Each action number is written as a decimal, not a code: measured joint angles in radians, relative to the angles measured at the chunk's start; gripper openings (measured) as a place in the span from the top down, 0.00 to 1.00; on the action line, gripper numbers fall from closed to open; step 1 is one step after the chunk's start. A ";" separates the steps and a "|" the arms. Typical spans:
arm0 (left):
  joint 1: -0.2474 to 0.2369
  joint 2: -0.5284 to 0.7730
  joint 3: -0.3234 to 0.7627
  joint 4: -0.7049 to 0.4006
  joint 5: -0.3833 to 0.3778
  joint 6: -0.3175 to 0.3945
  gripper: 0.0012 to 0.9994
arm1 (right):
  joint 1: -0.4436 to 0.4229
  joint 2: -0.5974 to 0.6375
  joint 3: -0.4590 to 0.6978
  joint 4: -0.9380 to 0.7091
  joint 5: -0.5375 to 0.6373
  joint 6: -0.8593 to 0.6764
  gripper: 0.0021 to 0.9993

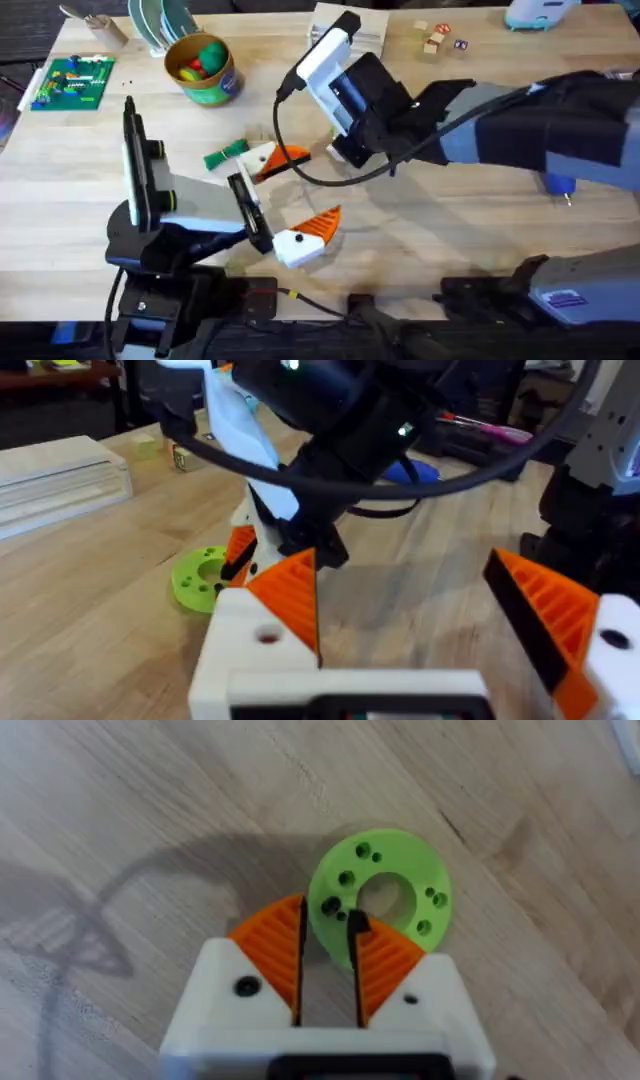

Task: Pick up the gripper from the table and insert it into the empty holder that is missing its gripper. Then pick up a screw, insert it into the mounting hole, and use the screwdriver to tighten it. Finally, clean up the table by picking up the vegetable and placing it into the bucket.

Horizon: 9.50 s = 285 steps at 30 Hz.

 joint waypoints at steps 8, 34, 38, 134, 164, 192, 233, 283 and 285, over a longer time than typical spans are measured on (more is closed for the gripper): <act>0.000 0.000 0.000 0.000 0.000 0.000 0.01 | 0.000 0.000 0.000 0.015 0.000 0.000 0.69; 0.000 0.000 0.000 0.000 0.000 0.000 0.01 | 0.000 0.026 0.003 0.036 0.007 -0.008 0.99; 0.000 0.000 0.000 0.000 0.000 0.000 0.01 | 0.000 0.021 0.005 0.016 0.027 -0.008 0.99; 0.000 0.000 0.000 0.000 0.000 0.000 0.01 | -0.095 -0.036 0.348 -0.445 -0.004 0.298 1.00; 0.000 0.000 0.000 0.000 0.000 0.000 0.01 | 0.313 0.072 0.861 -0.769 -0.129 0.038 1.00; 0.000 0.000 0.000 0.000 0.000 0.000 0.01 | 0.341 0.111 0.861 -0.793 -0.135 0.053 1.00; 0.000 0.000 0.000 -0.011 0.000 -0.004 0.01 | 0.341 0.131 0.861 -0.801 -0.132 0.053 1.00; 0.000 0.000 0.000 -0.009 0.003 -0.011 0.01 | 0.238 0.153 0.866 -0.834 -0.171 0.094 0.14; 0.000 0.000 0.000 -0.006 0.003 -0.010 0.01 | 0.206 0.151 0.874 -0.835 -0.177 0.098 0.13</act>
